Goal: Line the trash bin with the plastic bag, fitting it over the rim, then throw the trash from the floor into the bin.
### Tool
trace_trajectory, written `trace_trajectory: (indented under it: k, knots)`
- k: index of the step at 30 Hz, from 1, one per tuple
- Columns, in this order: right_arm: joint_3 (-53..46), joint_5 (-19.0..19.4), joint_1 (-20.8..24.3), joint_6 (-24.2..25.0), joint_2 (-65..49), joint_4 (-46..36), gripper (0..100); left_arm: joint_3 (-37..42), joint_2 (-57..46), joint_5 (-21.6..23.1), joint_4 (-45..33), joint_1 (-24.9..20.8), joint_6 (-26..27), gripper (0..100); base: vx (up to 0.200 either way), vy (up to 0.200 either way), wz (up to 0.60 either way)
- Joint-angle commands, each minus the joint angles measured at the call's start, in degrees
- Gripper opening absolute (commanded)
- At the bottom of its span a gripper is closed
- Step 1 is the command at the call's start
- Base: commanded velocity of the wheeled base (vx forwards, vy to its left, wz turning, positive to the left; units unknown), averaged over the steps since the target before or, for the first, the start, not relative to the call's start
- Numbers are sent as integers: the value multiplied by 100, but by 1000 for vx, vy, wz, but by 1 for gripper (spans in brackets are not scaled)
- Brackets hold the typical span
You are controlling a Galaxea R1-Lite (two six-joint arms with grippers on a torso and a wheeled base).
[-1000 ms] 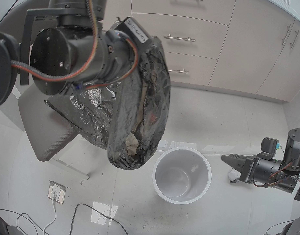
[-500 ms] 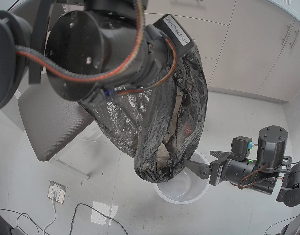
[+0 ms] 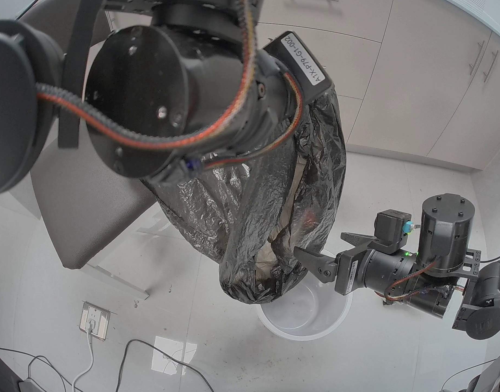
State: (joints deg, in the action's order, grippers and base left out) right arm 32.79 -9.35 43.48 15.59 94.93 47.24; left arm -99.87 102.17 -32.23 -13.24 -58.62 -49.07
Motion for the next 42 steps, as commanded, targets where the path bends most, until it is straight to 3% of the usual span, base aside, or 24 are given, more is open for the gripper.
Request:
trace_trajectory:
  k: [1,10,17,24,25,42]
  knots:
    - [17,-5,-51,40,237,22,100,2,14,-2,-3,-17,2,0,0,0,0]
    - [131,3,-94,76,746,57,100,11,14,-2,-3,-26,2,0,0,0,0]
    - [184,-102,-24,67,1221,1059,100,64,14,-2,-12,-26,2,0,0,0,0]
    - [192,-366,116,58,1397,1244,100,116,5,-2,6,-26,11,0,0,0,0]
    - [192,-418,116,58,1388,1253,0,116,14,-2,6,-35,20,0,0,0,0]
    - [-221,-665,55,49,694,1270,0,134,-57,6,6,-97,11,0,0,0,0]
